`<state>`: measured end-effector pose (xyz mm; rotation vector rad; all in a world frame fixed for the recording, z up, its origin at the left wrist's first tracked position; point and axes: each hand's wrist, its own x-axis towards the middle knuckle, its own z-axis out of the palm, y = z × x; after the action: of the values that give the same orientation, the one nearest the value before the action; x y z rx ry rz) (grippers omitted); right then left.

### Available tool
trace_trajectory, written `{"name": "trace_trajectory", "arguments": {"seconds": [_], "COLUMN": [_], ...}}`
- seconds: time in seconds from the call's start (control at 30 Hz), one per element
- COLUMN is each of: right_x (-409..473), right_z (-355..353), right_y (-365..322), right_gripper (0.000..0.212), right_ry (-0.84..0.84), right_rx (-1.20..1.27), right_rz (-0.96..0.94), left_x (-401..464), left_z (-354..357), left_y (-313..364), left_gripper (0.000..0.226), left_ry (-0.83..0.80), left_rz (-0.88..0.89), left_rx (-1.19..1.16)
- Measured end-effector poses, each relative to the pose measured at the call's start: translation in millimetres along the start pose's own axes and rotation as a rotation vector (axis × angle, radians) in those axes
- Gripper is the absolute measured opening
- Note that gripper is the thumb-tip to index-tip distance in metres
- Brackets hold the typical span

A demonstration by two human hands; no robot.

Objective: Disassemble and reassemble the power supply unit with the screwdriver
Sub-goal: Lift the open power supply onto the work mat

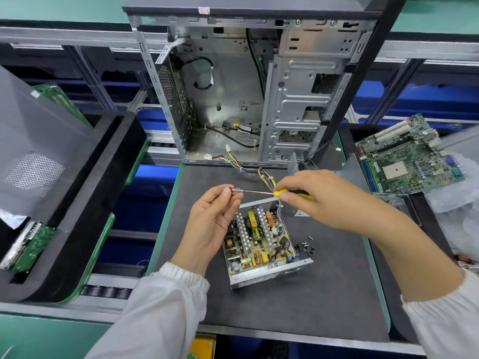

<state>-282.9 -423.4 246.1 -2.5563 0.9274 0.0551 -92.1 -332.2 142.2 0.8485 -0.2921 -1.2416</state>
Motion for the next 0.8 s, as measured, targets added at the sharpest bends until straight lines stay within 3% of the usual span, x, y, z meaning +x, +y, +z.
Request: {"name": "trace_trajectory", "arguments": {"seconds": [0.23, 0.37, 0.47, 0.63, 0.8], "right_x": [3.0, 2.9, 6.7, 12.7, 17.3], "right_z": [-0.5, -8.5, -15.4, -13.0, -15.4], "right_y": [-4.8, -9.9, -16.3, -29.7, -35.3], "right_gripper": [0.022, 0.026, 0.011, 0.009, 0.009], "right_ry": [-0.011, 0.050, 0.107, 0.249, 0.125], "right_rx": [0.024, 0.227, 0.452, 0.514, 0.592], "right_rz": [-0.034, -0.031, 0.001, -0.021, -0.007], "left_x": [-2.0, -3.8, -9.1, -19.4, -22.3], "left_z": [-5.5, -8.5, -12.2, -24.1, -38.6], "left_y": [1.3, 6.9, 8.6, 0.7, 0.1], "left_gripper": [0.015, 0.015, 0.014, 0.013, 0.015], "left_ry": [-0.023, -0.029, -0.015, 0.046, 0.053], "left_rz": [0.069, 0.109, 0.113, 0.110, 0.093], "left_rx": [0.077, 0.110, 0.137, 0.085, 0.081]}}
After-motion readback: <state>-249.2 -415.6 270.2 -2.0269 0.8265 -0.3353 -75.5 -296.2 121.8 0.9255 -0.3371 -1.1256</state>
